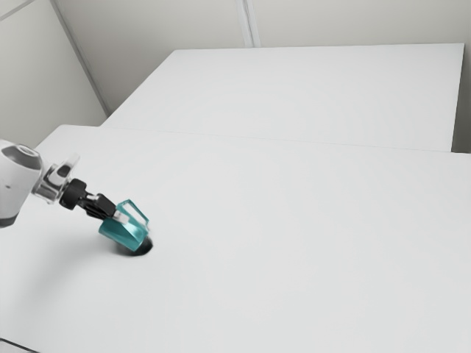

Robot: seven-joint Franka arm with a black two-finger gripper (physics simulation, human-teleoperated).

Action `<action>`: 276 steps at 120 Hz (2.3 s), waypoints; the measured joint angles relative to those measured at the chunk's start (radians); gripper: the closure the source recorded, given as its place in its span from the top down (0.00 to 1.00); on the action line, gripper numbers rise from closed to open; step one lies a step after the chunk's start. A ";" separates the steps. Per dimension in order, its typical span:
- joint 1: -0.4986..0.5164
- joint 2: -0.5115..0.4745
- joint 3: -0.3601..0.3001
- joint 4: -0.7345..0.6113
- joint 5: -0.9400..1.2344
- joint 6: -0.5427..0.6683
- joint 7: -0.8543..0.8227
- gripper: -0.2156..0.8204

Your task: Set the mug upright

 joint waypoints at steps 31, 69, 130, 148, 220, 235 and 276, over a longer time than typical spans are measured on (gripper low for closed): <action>-0.052 -0.069 0.001 0.007 0.031 0.009 -0.012 0.05; -0.290 -0.150 0.083 0.032 0.184 0.028 -0.122 0.05; -0.377 -0.287 -0.005 0.013 0.566 0.084 -0.426 0.05; -0.385 -0.294 -0.040 -0.022 0.642 0.118 -0.519 0.05; -0.409 -0.271 -0.093 -0.137 0.762 0.313 -0.810 0.03; -0.425 -0.245 -0.094 -0.143 0.774 0.365 -0.848 0.03; -0.441 -0.189 -0.095 -0.144 0.785 0.421 -0.931 0.03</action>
